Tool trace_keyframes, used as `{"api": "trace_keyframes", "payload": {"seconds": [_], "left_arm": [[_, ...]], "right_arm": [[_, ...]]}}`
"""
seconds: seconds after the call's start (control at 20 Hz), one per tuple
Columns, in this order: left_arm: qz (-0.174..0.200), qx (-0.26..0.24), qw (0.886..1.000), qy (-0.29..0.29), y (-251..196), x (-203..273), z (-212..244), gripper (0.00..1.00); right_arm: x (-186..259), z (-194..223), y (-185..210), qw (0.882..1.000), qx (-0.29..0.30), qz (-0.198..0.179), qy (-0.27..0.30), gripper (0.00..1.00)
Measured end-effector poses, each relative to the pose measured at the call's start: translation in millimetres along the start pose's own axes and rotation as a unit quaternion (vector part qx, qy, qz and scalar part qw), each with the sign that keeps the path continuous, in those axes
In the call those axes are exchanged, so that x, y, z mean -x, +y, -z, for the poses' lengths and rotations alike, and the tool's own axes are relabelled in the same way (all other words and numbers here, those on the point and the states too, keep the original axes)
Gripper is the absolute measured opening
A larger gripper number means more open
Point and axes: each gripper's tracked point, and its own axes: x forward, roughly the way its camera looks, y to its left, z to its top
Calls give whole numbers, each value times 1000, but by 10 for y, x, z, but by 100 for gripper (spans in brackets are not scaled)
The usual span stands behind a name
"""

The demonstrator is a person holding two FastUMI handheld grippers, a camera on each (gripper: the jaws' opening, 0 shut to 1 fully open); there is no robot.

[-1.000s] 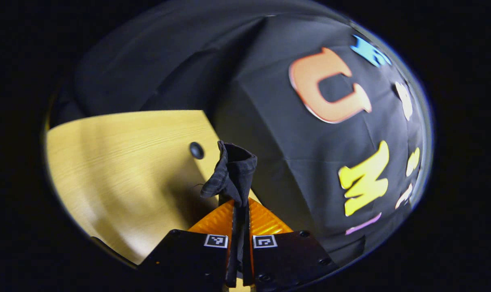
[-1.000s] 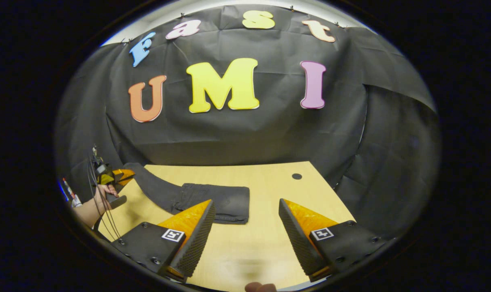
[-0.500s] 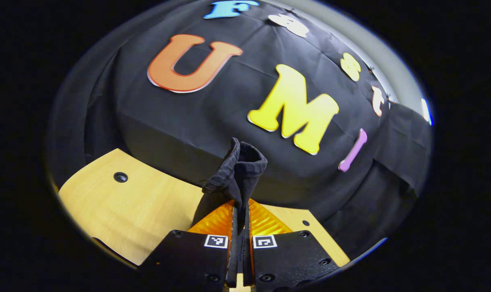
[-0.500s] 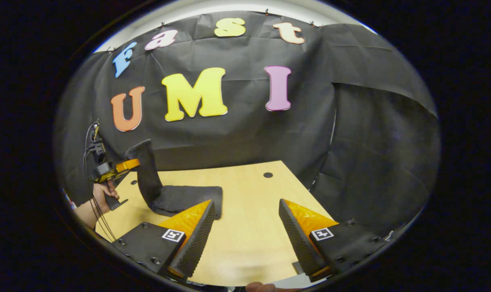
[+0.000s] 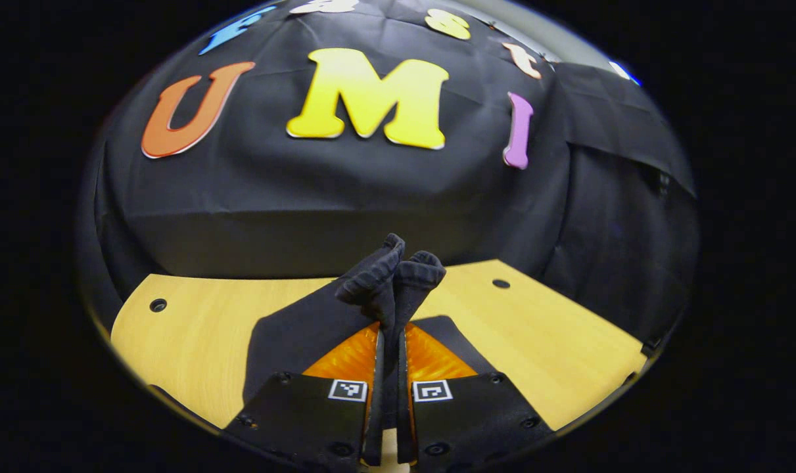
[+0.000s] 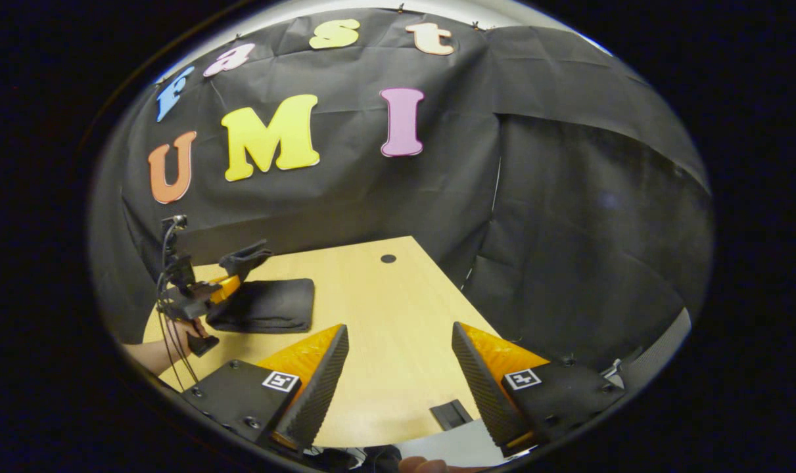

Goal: Grasp the waist and the cuffs of the jeans and fold them to make the two legs overlap; first hold the waist and fold one-third of the jeans toward the cuffs, then hold the cuffs and fold the remaining one-third in the same direction to finish folding.

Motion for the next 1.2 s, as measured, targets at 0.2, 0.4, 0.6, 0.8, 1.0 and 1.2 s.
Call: {"api": "trace_keyframes", "payload": {"seconds": [0.2, 0.4, 0.6, 0.8, 1.0, 1.2], "left_arm": [[-15, -40, 998, 37, -98, -134, 377, 12], [-32, -16, 997, 63, -170, -201, 602, 24], [-38, 1, 997, 62, -274, -139, 580, 76], [-29, 42, 997, 60, -385, 57, 434, 100], [4, 80, 996, 41, -532, 468, 59, 100], [-35, 78, 996, -23, -230, 1031, -653, 100]], "right_arm": [[-71, 21, -46, 1000, 20, 1, 9, 98], [-160, -2, -110, 1000, 18, 0, 14, 93], [-266, -18, -170, 1000, 12, -2, 16, 93], [-389, -147, 17, 1000, 15, -25, 2, 97], [-462, -380, 493, 996, 24, -79, -26, 97], [-434, -778, 1112, 985, 52, -139, -85, 97]]}}
